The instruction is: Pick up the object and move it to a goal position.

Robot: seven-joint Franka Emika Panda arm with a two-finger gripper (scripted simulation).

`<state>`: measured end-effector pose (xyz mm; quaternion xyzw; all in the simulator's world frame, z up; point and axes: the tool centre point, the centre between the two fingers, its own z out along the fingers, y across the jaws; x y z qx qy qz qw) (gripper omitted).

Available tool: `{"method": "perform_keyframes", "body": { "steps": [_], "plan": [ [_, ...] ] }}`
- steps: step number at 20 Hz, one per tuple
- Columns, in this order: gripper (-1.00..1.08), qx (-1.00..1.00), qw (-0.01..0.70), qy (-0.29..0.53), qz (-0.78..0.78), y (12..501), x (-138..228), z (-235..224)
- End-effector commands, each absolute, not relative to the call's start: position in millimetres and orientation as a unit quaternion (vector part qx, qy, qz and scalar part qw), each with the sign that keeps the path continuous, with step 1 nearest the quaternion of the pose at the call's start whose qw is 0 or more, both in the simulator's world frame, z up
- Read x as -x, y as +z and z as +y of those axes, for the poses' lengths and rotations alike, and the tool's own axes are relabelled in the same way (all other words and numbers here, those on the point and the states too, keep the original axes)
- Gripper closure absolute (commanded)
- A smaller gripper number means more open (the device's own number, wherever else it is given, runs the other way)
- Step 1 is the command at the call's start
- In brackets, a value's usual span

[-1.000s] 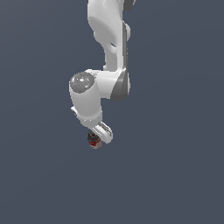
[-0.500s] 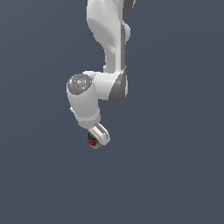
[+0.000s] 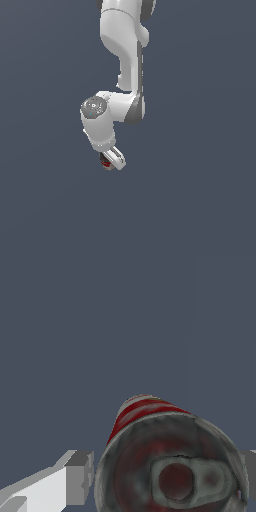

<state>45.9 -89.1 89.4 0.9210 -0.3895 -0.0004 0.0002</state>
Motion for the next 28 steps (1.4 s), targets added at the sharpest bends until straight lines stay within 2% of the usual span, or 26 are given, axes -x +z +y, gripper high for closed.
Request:
{"method": "perform_keyframes", "body": {
  "steps": [1,6,7,20,28],
  "plan": [
    [-0.92,-0.921,0.0,0.0,-0.39,80.4,-45.9,-89.2],
    [-0.92,-0.921,0.0,0.0,-0.39,77.4,-47.3,-89.3],
    [1.08,-0.921,0.0,0.0,-0.39,77.4,-47.3,-89.3],
    [1.08,-0.921,0.0,0.0,-0.39,79.0,-46.1,-88.7],
    [1.08,-0.921,0.0,0.0,-0.39,99.6,-32.8,-89.0]
  ]
}}
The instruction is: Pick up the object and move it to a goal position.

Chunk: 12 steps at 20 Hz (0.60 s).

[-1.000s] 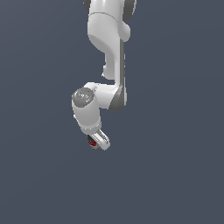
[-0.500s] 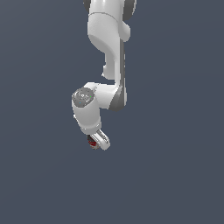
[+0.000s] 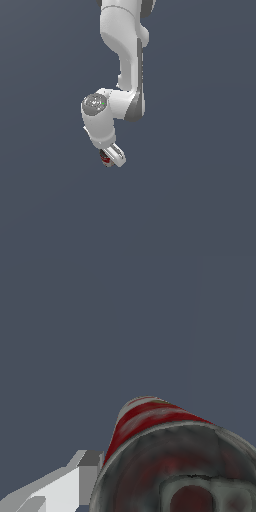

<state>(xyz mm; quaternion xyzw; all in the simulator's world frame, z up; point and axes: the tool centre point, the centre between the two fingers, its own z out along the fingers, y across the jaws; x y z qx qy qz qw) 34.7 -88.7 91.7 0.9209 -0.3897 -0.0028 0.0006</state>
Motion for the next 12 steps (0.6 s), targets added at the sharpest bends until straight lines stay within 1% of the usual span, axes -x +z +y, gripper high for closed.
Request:
{"method": "perform_keyframes", "body": {
  "steps": [1,6,12],
  "plan": [
    [1.08,-0.921,-0.001,-0.001,-0.39,103.9,-30.0,-89.1],
    [1.08,-0.921,-0.001,-0.001,-0.39,131.5,-12.5,-89.6],
    [1.08,-0.921,-0.001,-0.001,-0.39,176.3,15.6,-90.6]
  ]
}}
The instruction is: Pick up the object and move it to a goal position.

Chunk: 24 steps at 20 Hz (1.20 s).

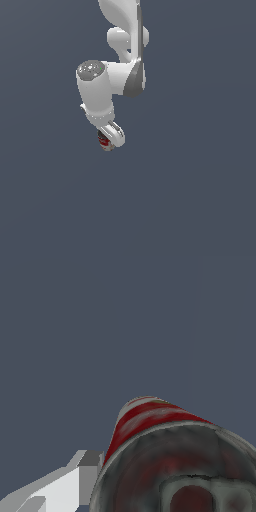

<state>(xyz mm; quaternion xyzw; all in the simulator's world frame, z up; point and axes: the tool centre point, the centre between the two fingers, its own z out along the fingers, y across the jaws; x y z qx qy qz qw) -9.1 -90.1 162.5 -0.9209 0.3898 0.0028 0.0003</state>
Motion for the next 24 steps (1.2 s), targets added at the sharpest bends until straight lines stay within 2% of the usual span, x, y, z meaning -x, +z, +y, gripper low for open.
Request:
{"method": "perform_keyframes", "body": {
  "steps": [1,13,24],
  "plan": [
    [1.08,0.921,0.001,0.001,0.39,184.1,20.4,-90.7],
    [1.08,0.921,0.0,0.0,0.39,271.2,71.7,-93.4],
    [1.08,0.921,0.0,0.0,0.39,306.6,90.1,-94.5]
  ]
}}
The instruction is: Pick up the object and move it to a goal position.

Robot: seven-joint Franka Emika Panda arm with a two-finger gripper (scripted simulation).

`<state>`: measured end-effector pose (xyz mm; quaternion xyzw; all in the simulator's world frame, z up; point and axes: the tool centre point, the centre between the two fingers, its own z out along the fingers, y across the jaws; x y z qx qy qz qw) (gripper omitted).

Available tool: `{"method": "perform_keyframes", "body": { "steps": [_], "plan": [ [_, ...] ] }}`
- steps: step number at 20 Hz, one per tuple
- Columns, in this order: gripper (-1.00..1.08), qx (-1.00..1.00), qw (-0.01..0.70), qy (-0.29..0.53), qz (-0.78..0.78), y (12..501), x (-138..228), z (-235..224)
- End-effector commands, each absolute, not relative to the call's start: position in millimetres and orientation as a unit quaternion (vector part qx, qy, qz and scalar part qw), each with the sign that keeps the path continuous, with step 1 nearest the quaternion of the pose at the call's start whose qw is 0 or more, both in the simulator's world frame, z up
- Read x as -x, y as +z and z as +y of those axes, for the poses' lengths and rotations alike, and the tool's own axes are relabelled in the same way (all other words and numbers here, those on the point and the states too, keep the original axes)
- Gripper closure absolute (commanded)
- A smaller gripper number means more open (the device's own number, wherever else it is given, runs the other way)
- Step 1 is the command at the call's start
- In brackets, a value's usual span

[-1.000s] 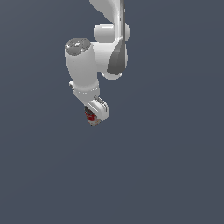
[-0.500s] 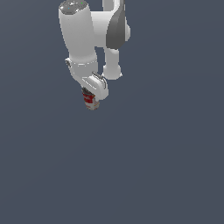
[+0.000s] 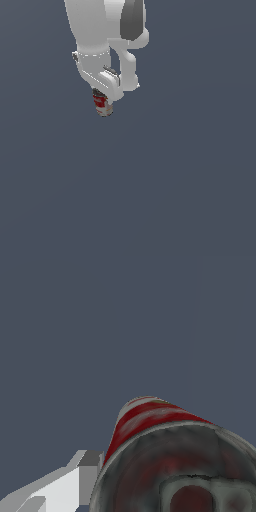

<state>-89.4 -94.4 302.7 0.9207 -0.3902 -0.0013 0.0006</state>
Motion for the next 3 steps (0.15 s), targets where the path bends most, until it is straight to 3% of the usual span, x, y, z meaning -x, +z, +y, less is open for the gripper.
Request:
{"method": "perform_keyframes", "body": {
  "steps": [1,3],
  "plan": [
    [1.08,-0.921,0.0,0.0,-0.39,307.3,90.1,-94.5],
    [1.08,-0.921,0.0,0.0,-0.39,307.4,89.7,-94.3]
  ]
}}
